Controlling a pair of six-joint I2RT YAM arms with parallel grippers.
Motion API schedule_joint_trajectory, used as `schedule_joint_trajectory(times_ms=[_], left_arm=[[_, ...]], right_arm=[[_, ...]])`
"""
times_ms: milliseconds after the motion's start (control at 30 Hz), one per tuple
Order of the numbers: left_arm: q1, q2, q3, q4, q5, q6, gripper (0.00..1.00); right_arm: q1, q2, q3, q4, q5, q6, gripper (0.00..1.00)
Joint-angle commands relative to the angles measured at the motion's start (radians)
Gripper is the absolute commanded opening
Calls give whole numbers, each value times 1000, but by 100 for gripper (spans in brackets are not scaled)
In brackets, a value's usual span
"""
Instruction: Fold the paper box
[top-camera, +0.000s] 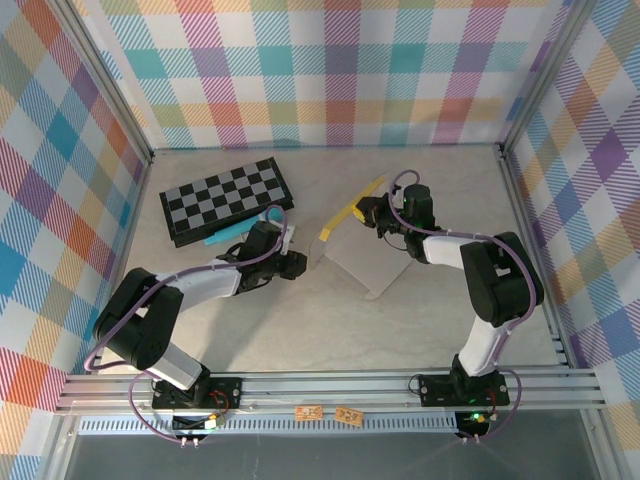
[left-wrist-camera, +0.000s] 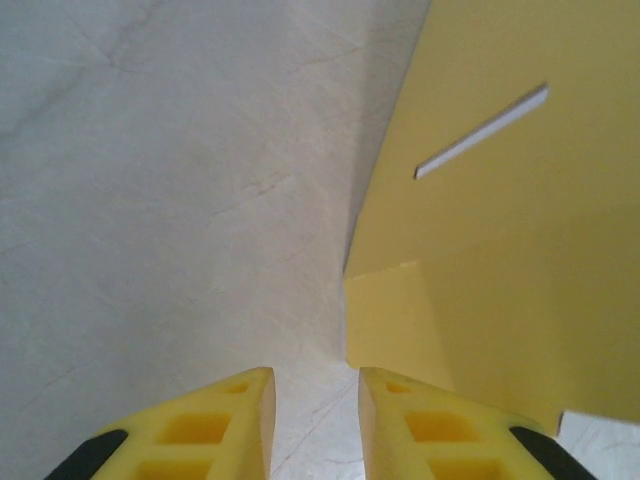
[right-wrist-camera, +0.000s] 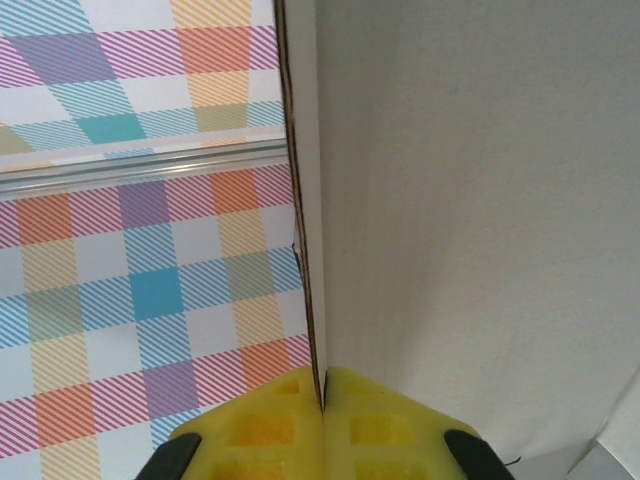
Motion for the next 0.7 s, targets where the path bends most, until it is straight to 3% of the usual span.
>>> schedule_joint_trajectory(times_ms=[0,667], left_arm=[[-31,4,-15,91,33,68,31],[-99,105,33,252,-61,80,41]], right_arm=[[6,50,-14,-162,-9,-20,0],[20,57,4,-156,-9,5,0]])
